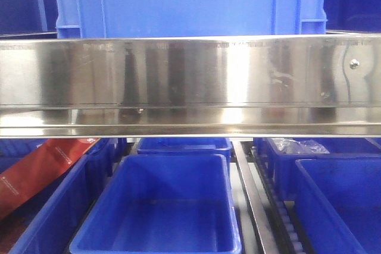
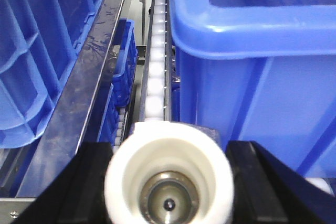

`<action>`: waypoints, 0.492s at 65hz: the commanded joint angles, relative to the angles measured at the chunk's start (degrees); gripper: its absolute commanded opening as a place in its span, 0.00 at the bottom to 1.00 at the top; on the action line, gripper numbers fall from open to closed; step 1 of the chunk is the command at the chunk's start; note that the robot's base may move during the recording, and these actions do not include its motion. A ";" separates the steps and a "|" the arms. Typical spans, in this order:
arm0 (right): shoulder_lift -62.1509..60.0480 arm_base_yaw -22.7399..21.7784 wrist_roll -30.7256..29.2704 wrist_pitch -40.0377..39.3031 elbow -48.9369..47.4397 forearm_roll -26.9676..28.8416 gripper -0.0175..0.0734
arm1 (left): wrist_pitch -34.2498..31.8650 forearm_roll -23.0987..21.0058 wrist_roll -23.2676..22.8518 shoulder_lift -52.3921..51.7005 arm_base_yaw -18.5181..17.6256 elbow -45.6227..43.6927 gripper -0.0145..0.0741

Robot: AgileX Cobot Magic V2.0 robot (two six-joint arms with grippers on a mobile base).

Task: Place valve from conveyor to right shelf box

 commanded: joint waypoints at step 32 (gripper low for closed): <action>0.21 2.97 -0.11 -5.93 -8.39 1.54 0.01 | 5.00 -0.36 0.08 0.81 -0.26 -8.89 0.04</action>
